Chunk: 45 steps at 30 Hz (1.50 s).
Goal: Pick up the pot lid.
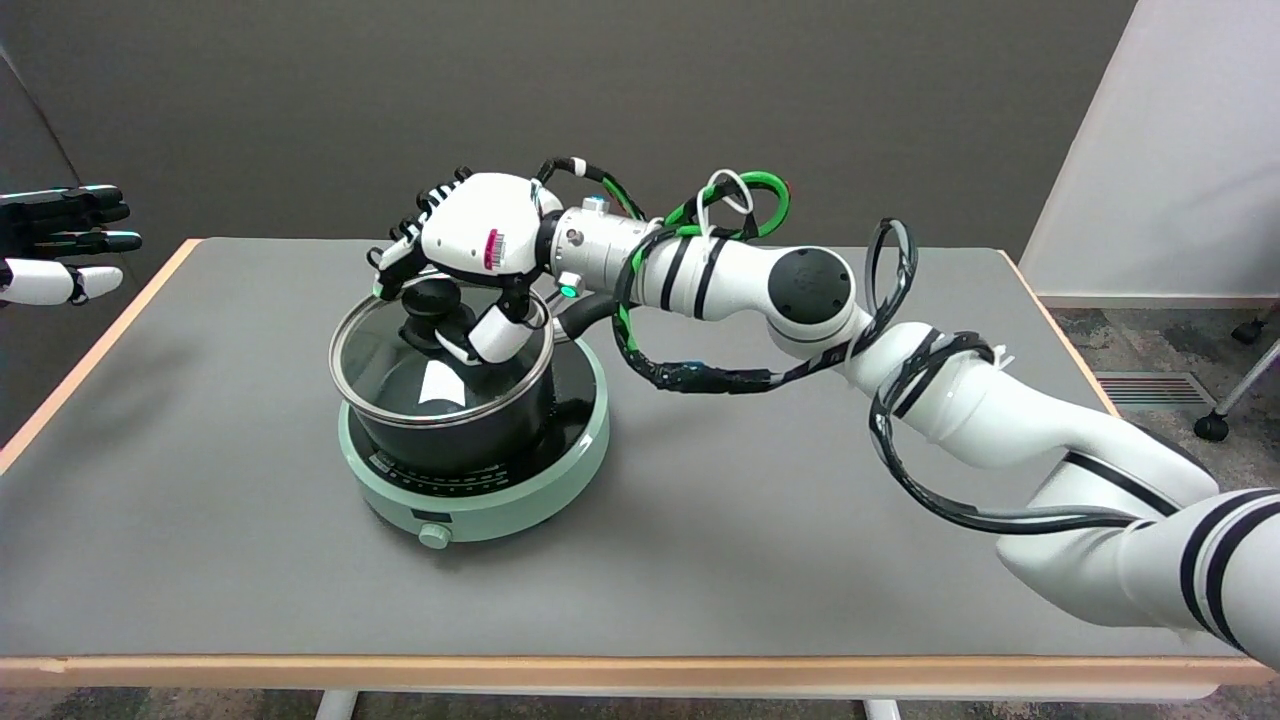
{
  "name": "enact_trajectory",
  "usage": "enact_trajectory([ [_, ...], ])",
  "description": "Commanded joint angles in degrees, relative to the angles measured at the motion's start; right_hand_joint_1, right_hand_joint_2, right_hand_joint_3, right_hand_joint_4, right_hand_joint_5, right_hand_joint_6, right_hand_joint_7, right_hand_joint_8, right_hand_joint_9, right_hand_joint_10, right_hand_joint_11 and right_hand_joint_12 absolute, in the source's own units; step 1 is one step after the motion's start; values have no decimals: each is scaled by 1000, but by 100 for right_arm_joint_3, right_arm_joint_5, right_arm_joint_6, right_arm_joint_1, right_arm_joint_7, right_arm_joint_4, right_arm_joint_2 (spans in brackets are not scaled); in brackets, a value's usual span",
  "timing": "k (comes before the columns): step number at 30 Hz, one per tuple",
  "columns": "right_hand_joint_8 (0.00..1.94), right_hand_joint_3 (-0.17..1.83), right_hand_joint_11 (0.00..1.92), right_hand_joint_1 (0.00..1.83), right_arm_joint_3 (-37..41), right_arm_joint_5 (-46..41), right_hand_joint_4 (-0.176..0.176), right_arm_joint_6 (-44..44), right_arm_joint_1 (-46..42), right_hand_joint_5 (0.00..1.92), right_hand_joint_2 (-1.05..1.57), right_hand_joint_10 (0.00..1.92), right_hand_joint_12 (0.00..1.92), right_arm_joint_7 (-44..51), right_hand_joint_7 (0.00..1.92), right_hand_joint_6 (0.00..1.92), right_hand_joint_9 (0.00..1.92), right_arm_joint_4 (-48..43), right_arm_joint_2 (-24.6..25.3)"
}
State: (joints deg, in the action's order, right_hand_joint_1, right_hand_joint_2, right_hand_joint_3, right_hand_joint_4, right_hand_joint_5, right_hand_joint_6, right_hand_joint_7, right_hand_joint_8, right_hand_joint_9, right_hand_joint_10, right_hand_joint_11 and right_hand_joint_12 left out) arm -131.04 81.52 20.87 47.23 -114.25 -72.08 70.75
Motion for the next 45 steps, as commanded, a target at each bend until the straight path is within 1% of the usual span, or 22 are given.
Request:
enact_trajectory([
  [1, 243, 915, 458, 869, -70, 3, 139, 44, 51, 643, 624, 446, 967, -14, 740, 368, 686, 65, -8],
  [3, 282, 878, 471, 860, -70, 3, 145, 44, 51, 661, 654, 462, 977, -14, 767, 388, 713, 57, -8],
  [8, 345, 868, 501, 870, -70, 3, 155, 19, 51, 686, 664, 540, 1032, -7, 842, 454, 765, 32, -25],
  [10, 427, 850, 534, 887, -70, 3, 173, -4, 50, 713, 684, 616, 1066, -14, 884, 558, 807, 9, -33],
  [12, 484, 816, 560, 895, -62, 3, 176, -12, 50, 725, 715, 646, 1070, -14, 901, 621, 823, -7, -40],
  [15, 568, 825, 573, 930, -62, -5, 176, -20, 58, 733, 724, 710, 1113, -14, 921, 730, 845, -23, -56],
  [16, 586, 701, 581, 931, -62, -5, 176, -20, 59, 739, 806, 724, 1120, -14, 922, 865, 847, -23, -57],
  [17, 746, 232, 593, 1008, -62, -5, 97, -21, 66, 740, 1103, 771, 1126, -14, 941, 1357, 850, -23, -64],
  [18, 1009, 180, 605, 1206, -62, -5, -80, -29, 66, 699, 1100, 802, 1127, -15, 994, 1408, 858, -32, -64],
  [19, 1010, 192, 610, 1208, -62, -5, -87, -52, 66, 700, 1092, 814, 1134, -22, 1003, 1396, 864, -47, -65],
  [20, 1009, 193, 615, 1209, -62, -5, -87, -60, 66, 703, 1089, 829, 1137, -22, 1006, 1392, 868, -47, -72],
  [21, 1012, 195, 657, 1210, -62, -5, -89, -60, 67, 701, 1089, 861, 1076, -22, 1005, 1390, 864, -55, -72],
  [22, 1016, 199, 626, 1214, -62, -5, -96, -68, 75, 705, 1083, 870, 1135, -22, 1014, 1378, 878, -63, -73],
  [24, 1043, 223, 662, 1214, -70, -5, -93, -68, 84, 711, 1071, 912, 1103, -22, 1010, 1356, 887, -71, -80],
  [26, 1092, 249, 660, 1214, -70, -5, -80, -68, 107, 736, 1054, 983, 1179, -22, 1006, 1311, 903, -79, -88],
  [31, 1170, 278, 662, 1215, -70, -5, -84, -68, 131, 754, 1041, 1151, 1299, -22, 988, 1257, 915, -95, -88],
  [39, 1192, 271, 660, 1214, -62, -5, -85, -68, 147, 748, 1049, 1193, 1341, -22, 977, 1264, 913, -95, -97],
  [45, 1192, 268, 659, 1217, -54, -5, -96, -68, 163, 744, 1050, 1199, 1352, -22, 980, 1263, 912, -96, -137],
])
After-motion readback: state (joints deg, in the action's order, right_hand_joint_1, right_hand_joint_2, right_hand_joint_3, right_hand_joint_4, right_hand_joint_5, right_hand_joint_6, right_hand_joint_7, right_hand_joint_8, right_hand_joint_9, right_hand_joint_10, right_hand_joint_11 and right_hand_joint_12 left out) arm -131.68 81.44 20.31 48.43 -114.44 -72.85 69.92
